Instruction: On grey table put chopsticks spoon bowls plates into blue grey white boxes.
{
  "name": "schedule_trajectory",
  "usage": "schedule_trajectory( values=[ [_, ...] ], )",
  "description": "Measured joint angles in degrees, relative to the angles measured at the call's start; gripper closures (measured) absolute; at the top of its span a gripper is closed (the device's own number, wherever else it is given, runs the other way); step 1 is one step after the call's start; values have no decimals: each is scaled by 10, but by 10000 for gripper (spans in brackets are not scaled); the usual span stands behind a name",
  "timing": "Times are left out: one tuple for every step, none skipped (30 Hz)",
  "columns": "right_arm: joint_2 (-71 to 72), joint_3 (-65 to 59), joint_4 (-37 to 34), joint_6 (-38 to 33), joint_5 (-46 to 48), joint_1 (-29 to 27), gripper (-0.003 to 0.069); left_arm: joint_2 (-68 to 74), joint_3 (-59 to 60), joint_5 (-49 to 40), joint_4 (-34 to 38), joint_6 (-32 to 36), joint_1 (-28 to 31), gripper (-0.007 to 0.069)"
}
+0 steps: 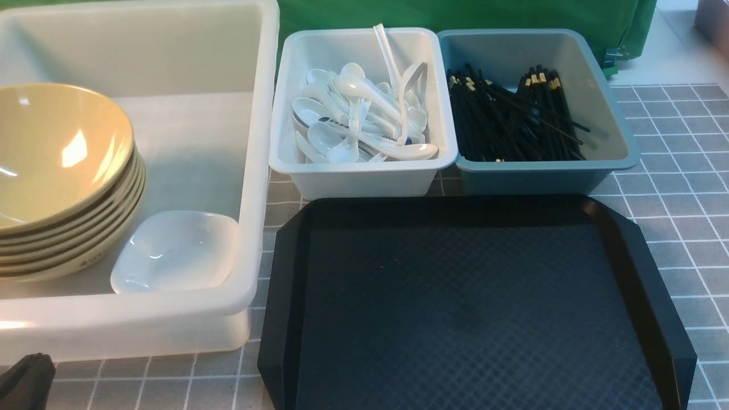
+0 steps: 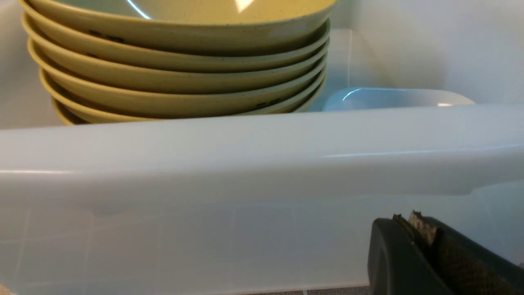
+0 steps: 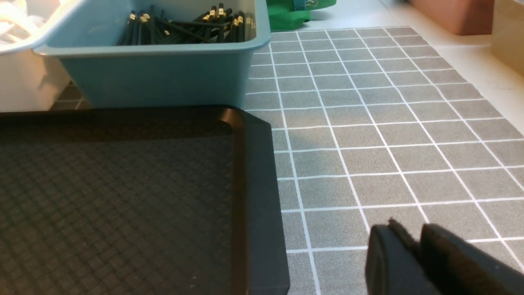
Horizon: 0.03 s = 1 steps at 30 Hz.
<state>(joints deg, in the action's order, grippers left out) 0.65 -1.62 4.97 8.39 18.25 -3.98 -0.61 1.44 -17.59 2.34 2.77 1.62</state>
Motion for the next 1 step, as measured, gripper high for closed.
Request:
schedule_trajectory(
  values=[
    [0,0,0,0,0,0,519,0,0,0,0,0,0,636]
  ],
)
